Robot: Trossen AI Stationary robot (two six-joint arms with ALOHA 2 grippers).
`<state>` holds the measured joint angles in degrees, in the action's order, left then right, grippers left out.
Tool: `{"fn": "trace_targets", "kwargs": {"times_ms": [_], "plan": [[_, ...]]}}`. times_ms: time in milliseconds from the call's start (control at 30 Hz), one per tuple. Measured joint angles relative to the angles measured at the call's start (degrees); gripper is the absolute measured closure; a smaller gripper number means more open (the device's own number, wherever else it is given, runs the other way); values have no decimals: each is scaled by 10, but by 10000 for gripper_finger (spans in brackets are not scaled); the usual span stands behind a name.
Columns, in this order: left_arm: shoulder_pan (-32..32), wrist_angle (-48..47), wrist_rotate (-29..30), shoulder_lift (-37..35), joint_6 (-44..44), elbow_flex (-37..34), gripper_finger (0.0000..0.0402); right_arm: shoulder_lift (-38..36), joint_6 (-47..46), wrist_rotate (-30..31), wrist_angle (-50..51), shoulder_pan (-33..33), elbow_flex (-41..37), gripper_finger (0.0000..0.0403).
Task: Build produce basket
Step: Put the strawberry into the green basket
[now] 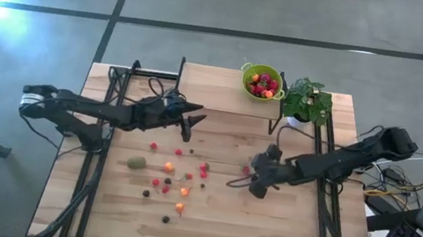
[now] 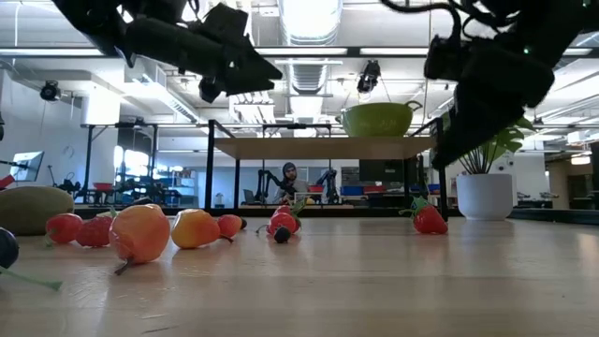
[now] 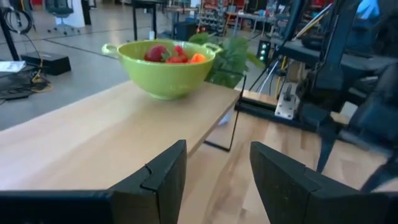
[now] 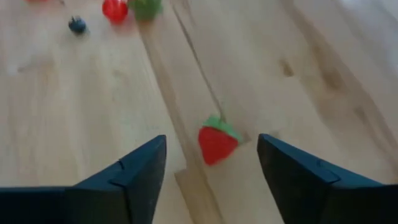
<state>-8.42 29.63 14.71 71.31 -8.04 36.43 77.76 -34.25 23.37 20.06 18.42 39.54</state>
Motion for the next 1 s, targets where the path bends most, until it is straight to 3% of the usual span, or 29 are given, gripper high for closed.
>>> {"fn": "trace_targets", "kwargs": {"times_ms": [267, 600, 1000], "plan": [[4, -12, -5, 2, -26, -1, 218, 61, -16, 0, -24, 12, -2, 110], [14, -13, -4, 7, -31, -1, 218, 132, 15, 19, -92, 4, -2, 90], [19, -23, -3, 7, -35, -1, 219, 176, 16, 37, -115, -15, -1, 134]]}}
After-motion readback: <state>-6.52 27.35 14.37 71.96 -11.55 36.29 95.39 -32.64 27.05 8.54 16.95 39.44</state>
